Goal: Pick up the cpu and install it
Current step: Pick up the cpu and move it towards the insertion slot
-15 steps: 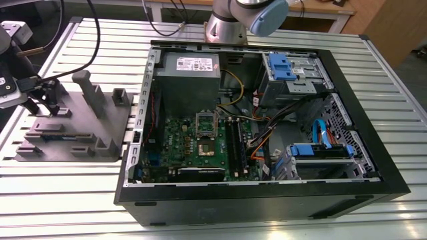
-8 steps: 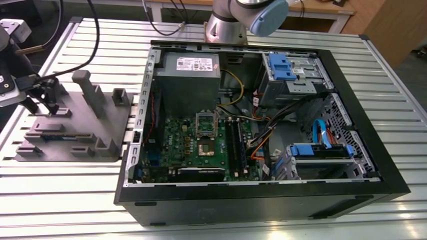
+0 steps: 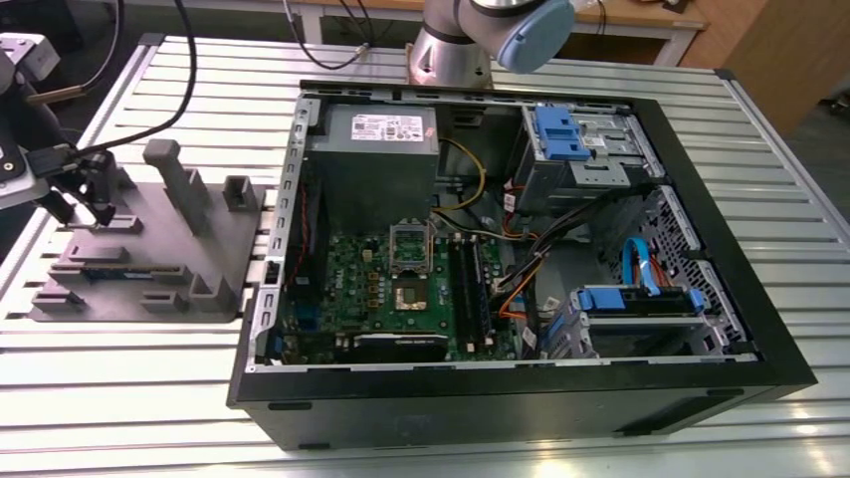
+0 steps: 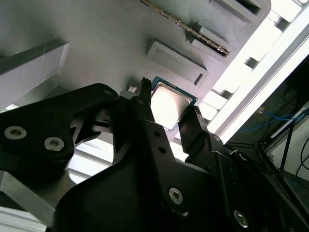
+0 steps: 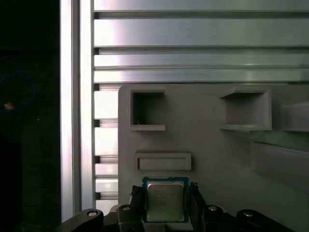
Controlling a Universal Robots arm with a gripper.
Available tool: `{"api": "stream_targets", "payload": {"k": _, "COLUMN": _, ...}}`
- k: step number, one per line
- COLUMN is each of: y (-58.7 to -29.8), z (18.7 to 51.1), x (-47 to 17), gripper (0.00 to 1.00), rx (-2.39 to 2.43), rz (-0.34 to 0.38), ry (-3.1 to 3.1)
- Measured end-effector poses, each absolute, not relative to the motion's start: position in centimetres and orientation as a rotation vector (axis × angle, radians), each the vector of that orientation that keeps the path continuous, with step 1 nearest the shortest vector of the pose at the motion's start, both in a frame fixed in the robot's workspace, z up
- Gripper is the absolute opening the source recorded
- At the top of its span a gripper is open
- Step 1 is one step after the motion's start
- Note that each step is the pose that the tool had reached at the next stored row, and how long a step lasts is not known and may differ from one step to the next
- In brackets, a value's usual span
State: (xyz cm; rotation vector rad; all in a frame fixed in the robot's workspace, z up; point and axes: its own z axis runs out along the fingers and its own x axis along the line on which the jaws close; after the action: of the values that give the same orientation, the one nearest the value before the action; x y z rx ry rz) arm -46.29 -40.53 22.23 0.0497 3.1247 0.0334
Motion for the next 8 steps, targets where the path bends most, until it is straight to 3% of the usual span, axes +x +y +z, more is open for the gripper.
{"api": "stream_targets", "payload": {"k": 8, "y": -40.53, "z": 22.67, "x": -46.29, "gripper": 0.47, "rx": 0.050, "rz": 0.033, "ry": 3.125}}
